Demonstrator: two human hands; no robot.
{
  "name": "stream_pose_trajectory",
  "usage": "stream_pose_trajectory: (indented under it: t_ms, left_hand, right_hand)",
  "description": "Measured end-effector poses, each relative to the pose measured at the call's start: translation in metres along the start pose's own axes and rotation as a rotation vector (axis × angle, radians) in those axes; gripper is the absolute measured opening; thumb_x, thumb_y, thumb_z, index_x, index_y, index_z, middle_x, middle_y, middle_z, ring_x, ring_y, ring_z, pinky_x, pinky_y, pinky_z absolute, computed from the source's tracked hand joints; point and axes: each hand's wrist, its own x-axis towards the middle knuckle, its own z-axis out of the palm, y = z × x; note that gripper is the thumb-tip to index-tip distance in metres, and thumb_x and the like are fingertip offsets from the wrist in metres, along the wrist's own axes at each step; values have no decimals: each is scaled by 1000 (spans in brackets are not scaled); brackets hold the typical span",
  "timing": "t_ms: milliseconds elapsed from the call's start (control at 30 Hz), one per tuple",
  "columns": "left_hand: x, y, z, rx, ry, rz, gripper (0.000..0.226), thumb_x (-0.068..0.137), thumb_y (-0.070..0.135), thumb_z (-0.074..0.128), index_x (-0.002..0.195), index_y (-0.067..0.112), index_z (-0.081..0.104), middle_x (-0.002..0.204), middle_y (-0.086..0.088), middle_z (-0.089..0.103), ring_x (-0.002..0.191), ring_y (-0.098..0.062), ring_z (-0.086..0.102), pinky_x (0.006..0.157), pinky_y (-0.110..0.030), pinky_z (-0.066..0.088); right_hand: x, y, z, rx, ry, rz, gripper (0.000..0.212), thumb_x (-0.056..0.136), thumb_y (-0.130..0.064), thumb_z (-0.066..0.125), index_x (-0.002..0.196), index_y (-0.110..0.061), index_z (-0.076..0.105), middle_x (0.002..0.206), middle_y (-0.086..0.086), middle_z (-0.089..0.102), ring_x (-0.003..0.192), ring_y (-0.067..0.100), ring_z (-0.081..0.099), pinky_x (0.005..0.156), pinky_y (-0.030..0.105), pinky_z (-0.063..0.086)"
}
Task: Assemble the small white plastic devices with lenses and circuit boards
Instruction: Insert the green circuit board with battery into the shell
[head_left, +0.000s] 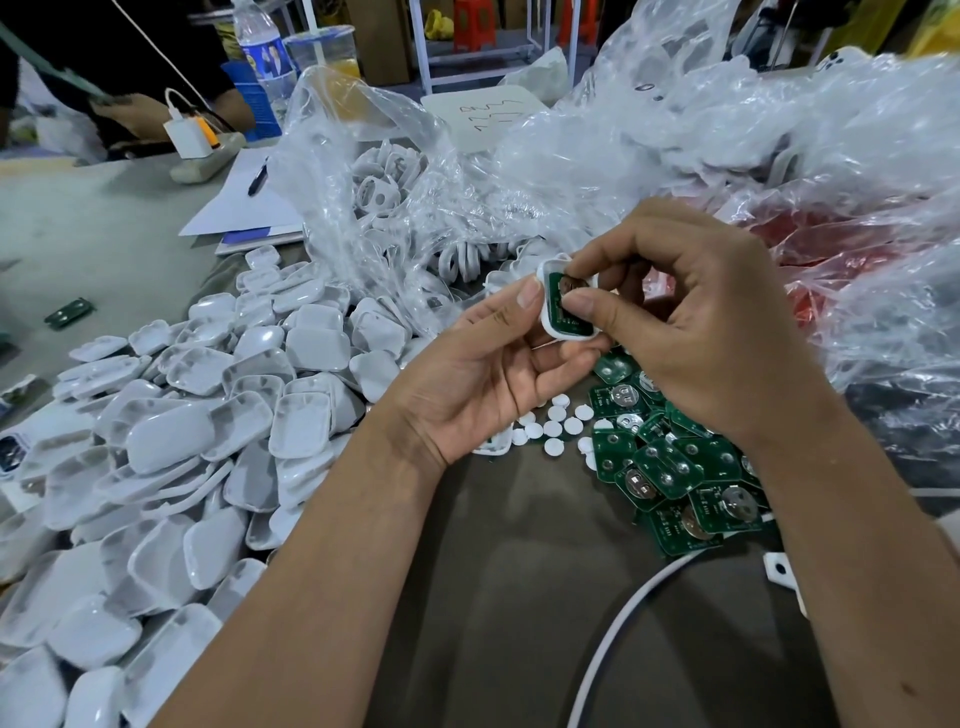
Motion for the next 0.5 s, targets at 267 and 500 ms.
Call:
stream_pose_trajectory:
  t_ms: [267,500]
  left_hand:
    - [1,-1,-1,3,13,-2,44,73,23,88,113,9,75,104,-14,74,89,-27,75,78,-31,62]
    - [0,-1,0,-16,-5,15,46,71,20,90,112,6,74,103,-16,74,90,-29,75,78,-32,63]
  right_hand:
    - [0,-2,-1,-14,4,-4,12,87,-15,84,95,-10,77,85,-3,62,73,12,59,66,19,49]
    - [-1,-2,-2,70,68,23,25,82,-24,88,98,-11,76,82,-5,62,68,14,58,59,27,54]
